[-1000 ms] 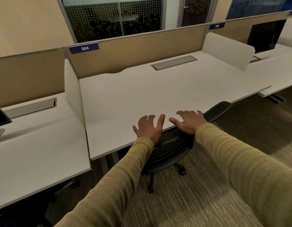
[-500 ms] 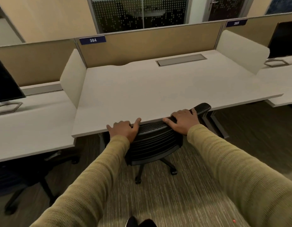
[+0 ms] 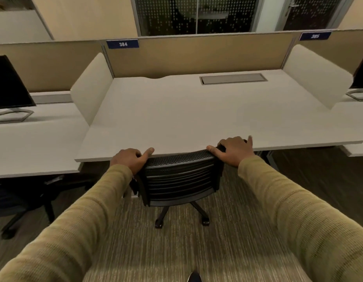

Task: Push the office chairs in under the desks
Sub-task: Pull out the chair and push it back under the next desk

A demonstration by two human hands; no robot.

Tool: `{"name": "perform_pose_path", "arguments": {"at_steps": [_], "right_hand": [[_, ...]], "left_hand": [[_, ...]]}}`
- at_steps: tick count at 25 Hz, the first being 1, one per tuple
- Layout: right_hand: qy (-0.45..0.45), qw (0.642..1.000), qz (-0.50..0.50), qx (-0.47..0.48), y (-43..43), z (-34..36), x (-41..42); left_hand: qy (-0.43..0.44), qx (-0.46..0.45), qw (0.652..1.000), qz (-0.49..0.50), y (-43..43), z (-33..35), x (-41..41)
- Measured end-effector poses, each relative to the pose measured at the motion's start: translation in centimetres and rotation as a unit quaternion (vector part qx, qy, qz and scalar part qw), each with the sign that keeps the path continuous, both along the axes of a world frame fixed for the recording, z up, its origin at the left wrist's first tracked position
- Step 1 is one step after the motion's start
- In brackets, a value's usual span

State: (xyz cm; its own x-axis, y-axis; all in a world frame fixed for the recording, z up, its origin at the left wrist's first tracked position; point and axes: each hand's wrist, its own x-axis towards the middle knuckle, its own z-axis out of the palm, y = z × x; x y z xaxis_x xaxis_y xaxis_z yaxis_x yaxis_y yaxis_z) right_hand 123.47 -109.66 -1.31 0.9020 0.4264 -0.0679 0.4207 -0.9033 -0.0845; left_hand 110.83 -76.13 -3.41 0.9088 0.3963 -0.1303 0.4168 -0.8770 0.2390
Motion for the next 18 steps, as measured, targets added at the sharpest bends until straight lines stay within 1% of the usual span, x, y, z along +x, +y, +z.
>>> {"name": "perform_pose_path", "arguments": {"at_steps": [4,7,12,18], "right_hand": [[0.011,0.999,-0.001,0.051,-2.8,-0.8,0.3],[-0.009,0.997,0.018,0.073,-3.7,-1.4,-1.7],[-0.008,0.996,0.029,0.083,-6.0,-1.6,-5.6],[-0.048,0.994,0.047,0.081,-10.4,-1.7,-9.7]], "left_hand": [[0.021,0.001,1.000,0.023,-2.0,-0.4,-1.6],[0.028,0.033,0.998,0.048,-3.7,-0.5,-3.2],[0.032,0.052,0.995,0.083,-6.2,0.5,-6.7],[0.016,0.054,0.992,0.116,-9.7,0.7,-11.2]]}}
